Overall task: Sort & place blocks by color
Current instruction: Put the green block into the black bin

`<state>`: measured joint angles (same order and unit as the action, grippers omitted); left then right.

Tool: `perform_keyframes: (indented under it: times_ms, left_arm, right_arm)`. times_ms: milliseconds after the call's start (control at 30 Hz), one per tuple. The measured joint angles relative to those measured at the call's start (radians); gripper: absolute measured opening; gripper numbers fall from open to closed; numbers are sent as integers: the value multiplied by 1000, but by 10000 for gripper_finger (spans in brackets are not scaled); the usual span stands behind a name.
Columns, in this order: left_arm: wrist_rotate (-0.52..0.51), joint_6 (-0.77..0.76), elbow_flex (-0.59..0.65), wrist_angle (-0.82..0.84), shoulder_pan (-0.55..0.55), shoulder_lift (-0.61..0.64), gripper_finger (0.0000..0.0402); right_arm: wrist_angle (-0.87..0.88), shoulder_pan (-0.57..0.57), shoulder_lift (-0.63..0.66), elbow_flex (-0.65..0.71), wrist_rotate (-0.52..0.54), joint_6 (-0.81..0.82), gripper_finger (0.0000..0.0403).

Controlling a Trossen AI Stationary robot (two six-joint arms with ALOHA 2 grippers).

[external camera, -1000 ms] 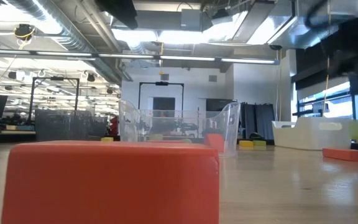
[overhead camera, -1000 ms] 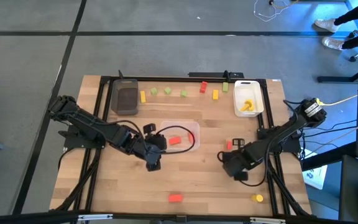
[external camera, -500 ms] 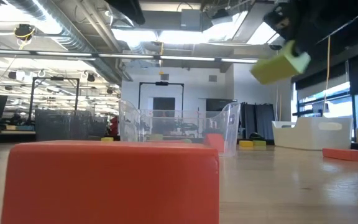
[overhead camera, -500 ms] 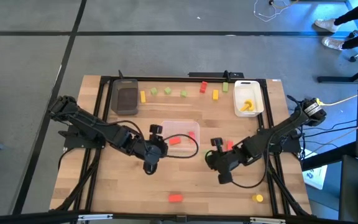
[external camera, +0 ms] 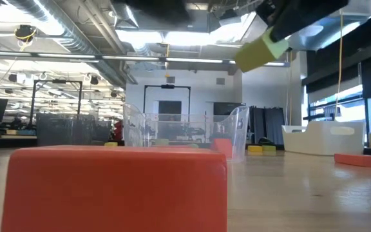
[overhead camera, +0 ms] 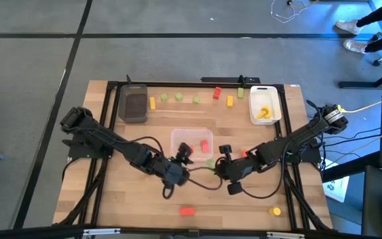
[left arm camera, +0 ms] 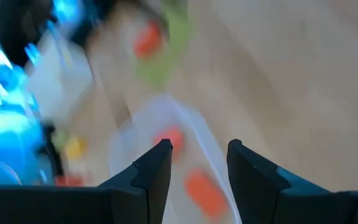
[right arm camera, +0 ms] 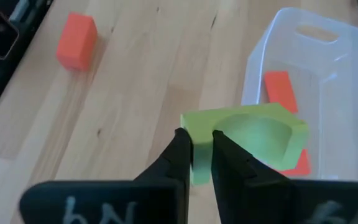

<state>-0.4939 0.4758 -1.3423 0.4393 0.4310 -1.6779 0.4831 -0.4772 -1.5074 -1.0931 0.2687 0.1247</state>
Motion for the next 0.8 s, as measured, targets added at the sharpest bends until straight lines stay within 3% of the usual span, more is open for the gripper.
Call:
perform_keyframes:
  times_ms: [167, 367, 633, 800]
  left_arm:
    - [-14, 161, -4, -150, 8, -37, 144]
    - [-112, 244, 1, -204, 17, -54, 144]
    - [-83, 256, 0, -265, 28, -53, 143]
    - [-10, 303, 0, -277, 38, -53, 143]
  right_arm:
    - [-28, 16, 0, 0, -21, -10, 37]
    - [-90, 17, 0, 0, -44, -52, 37]
    - [-123, 23, 1, 0, -54, -84, 37]
    - [-131, 38, 1, 0, -53, -110, 37]
